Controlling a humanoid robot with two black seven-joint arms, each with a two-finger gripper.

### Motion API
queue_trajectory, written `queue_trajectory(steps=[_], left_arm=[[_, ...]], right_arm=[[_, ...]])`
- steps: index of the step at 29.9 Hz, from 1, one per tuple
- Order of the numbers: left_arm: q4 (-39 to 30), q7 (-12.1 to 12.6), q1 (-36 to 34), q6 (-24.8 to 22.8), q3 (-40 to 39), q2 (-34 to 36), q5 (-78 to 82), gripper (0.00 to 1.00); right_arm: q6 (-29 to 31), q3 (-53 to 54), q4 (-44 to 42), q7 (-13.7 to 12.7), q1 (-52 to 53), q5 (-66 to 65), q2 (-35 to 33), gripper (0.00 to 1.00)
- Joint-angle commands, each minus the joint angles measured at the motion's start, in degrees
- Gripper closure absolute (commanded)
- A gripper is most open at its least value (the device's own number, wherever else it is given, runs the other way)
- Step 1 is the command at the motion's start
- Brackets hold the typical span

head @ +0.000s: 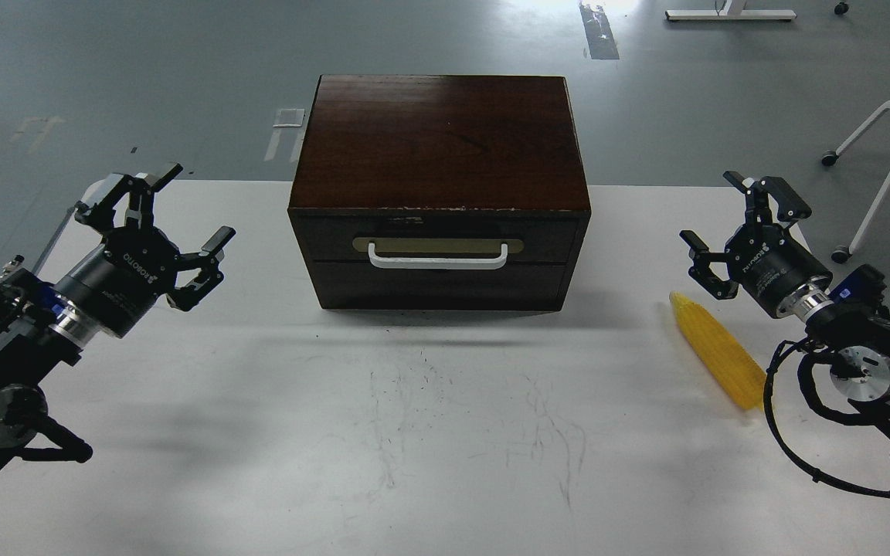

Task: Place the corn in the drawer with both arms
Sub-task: 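Raise the left gripper and move it toward the drawer handle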

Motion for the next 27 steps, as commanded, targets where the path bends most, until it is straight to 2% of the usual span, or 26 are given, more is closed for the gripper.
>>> queue_trajectory(steps=[1, 11, 14, 19, 23, 27], left_arm=[[-0.1, 0.0, 0.5, 0.0, 0.0, 0.1, 0.0, 0.01], [0.0, 0.0, 0.2, -0.9, -0.3, 1.1, -0.1, 0.01], [0.0, 0.0, -1.2, -1.8, -1.4, 3.3, -0.1, 0.01], [-0.3, 0.0, -8.5, -1.8, -1.3, 5.8, 4.5, 0.01], [-3.0, 0.0, -16.9, -1.8, -1.4, 6.2, 19.3, 0.01], [-6.9, 0.0, -21.2, -1.8, -1.4, 5.7, 29.7, 0.01]], right_arm=[[0.0, 0.1, 0.0, 0.0, 0.0, 0.0, -0.2, 0.00], [0.0, 0.6, -0.1, 0.0, 0.0, 0.0, -0.2, 0.00], [0.0, 0.7, -0.1, 0.0, 0.0, 0.0, -0.3, 0.00], [0.0, 0.8, -0.2, 0.0, 0.0, 0.0, -0.5, 0.00], [0.0, 0.8, -0.3, 0.0, 0.0, 0.0, -0.7, 0.00], [0.0, 0.8, -0.3, 0.0, 0.0, 0.0, -0.8, 0.00]])
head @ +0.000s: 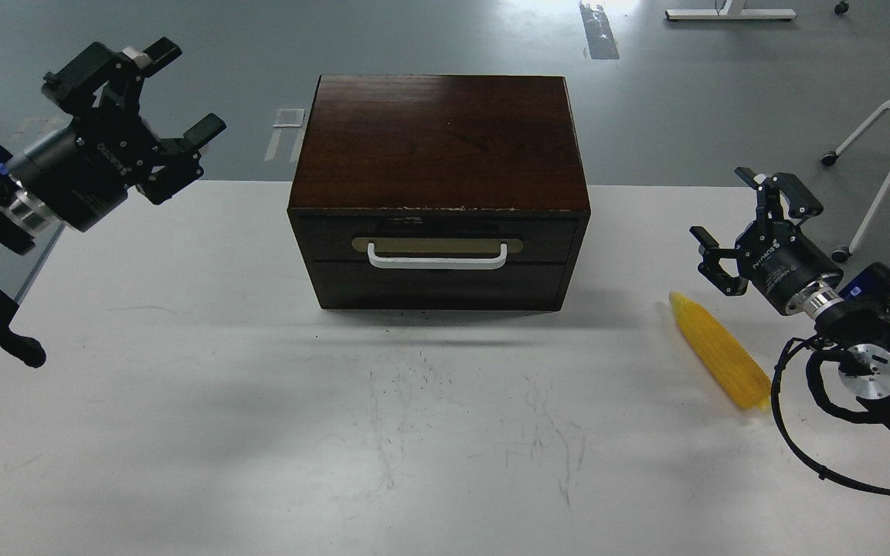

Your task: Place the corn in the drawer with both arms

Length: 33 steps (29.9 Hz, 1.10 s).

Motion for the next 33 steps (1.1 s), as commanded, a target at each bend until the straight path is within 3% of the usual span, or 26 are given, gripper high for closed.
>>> queue_trajectory(steps=[1, 10, 19, 28, 33], left_arm=[[-4.9, 0.0, -4.9, 0.0, 0.3, -0.6, 12.3, 0.01], [-14.1, 0.0, -12.7, 0.0, 2.4, -6.2, 45.7, 0.01], [-13.4, 0.0, -23.4, 0.0, 19.1, -14.4, 72.3, 0.01], [-11.6, 0.0, -24.4, 0.0, 25.8, -18.7, 89.2, 0.01], [-8.2, 0.0, -25.2, 0.0, 28.4, -20.3, 89.2, 0.01]], right_arm=[[0.0, 0.0, -0.1, 0.0, 0.0, 0.0, -0.1, 0.00], [0.0, 0.0, -0.2, 0.0, 0.0, 0.0, -0.1, 0.00], [0.0, 0.0, -0.3, 0.0, 0.0, 0.0, 0.0, 0.00], [0.0, 0.0, -0.4, 0.0, 0.0, 0.0, 0.0, 0.00], [0.0, 0.0, -0.5, 0.0, 0.0, 0.0, 0.0, 0.00]])
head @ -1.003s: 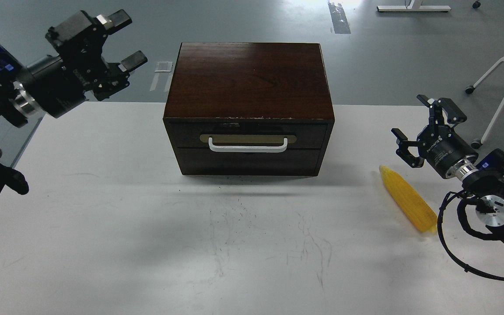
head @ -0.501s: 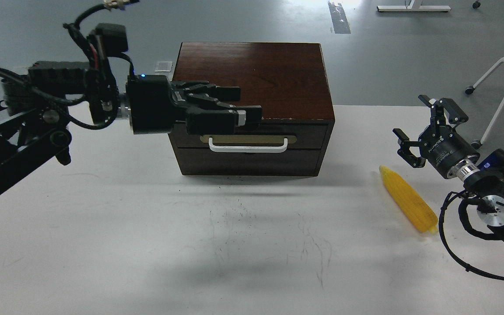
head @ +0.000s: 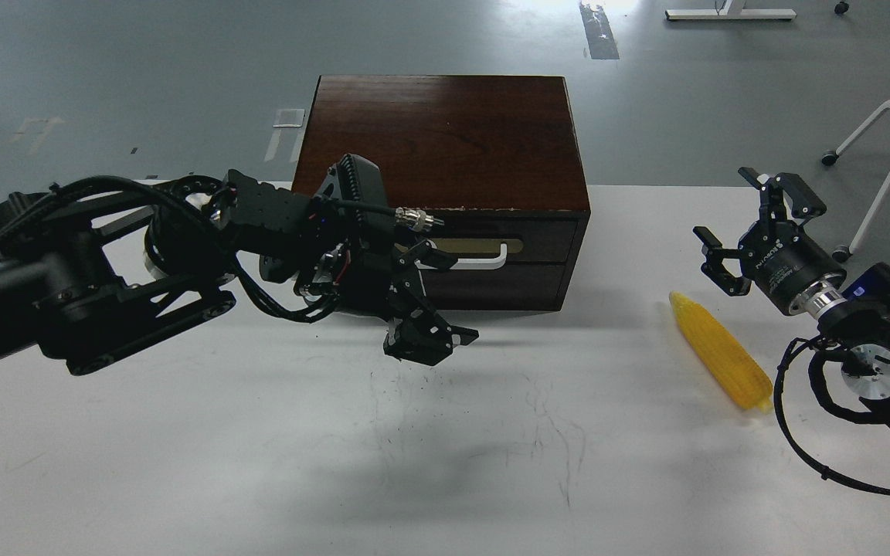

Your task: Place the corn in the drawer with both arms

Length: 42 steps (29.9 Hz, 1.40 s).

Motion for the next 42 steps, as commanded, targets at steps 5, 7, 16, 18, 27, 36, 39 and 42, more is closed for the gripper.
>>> queue_trajectory(steps=[5, 7, 16, 18, 27, 36, 39, 42], left_arm=[[5.6, 0.0, -2.2, 0.0, 3.2, -2.4, 0.2, 0.01], [6.5, 0.0, -2.7, 0.0, 3.2, -3.0, 0.2, 0.01], [8.8, 0.0, -4.7, 0.0, 4.4, -3.4, 0.2, 0.01], [9.5, 0.0, -4.7, 0.0, 4.5, -3.5, 0.2, 0.01], [12.1, 0.0, -4.7, 0.0, 5.6, -4.0, 0.2, 0.01], [12.2, 0.0, -4.7, 0.0, 5.7, -4.6, 0.2, 0.01], [12.2, 0.0, -4.6, 0.0, 5.8, -4.8, 0.2, 0.01], [12.4, 0.0, -4.7, 0.0, 7.1, -5.2, 0.2, 0.01]], right_arm=[[0.0, 0.0, -0.1, 0.0, -0.1, 0.0, -0.1, 0.00], [0.0, 0.0, -0.1, 0.0, -0.1, 0.0, -0.1, 0.00], [0.0, 0.0, -0.1, 0.0, -0.2, 0.0, -0.1, 0.00], [0.0, 0.0, -0.1, 0.0, -0.2, 0.0, -0.1, 0.00], [0.0, 0.0, -0.1, 0.0, -0.2, 0.0, -0.1, 0.00], [0.0, 0.0, -0.1, 0.0, -0.4, 0.0, -0.1, 0.00], [0.0, 0.0, -0.1, 0.0, -0.4, 0.0, -0.1, 0.00], [0.0, 0.0, -0.1, 0.0, -0.4, 0.0, -0.1, 0.00]])
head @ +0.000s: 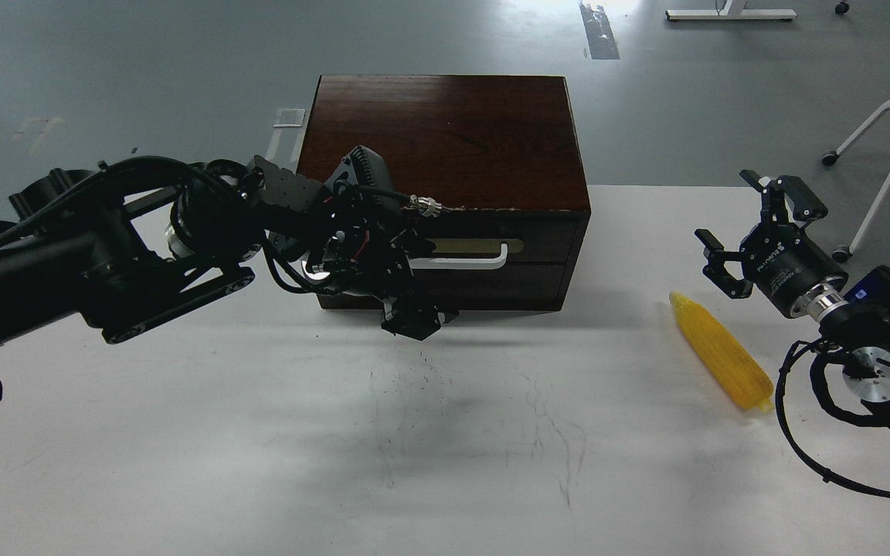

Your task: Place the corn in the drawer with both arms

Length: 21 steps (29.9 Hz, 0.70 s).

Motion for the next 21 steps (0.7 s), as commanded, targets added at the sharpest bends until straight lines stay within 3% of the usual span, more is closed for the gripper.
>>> queue_trajectory(steps=[1, 21], left_arm=[[0.1, 0.0, -0.1, 0.0, 1.6, -0.3, 0.0, 0.01], [-3.9, 0.0, -0.1, 0.0, 3.0, -0.9, 0.0, 0.01]], right_arm=[[0.0, 0.0, 0.0, 0.0, 0.0, 0.0, 0.0, 0.00], [0.0, 0.0, 0.0, 0.0, -0.1, 0.0, -0.6, 0.00]])
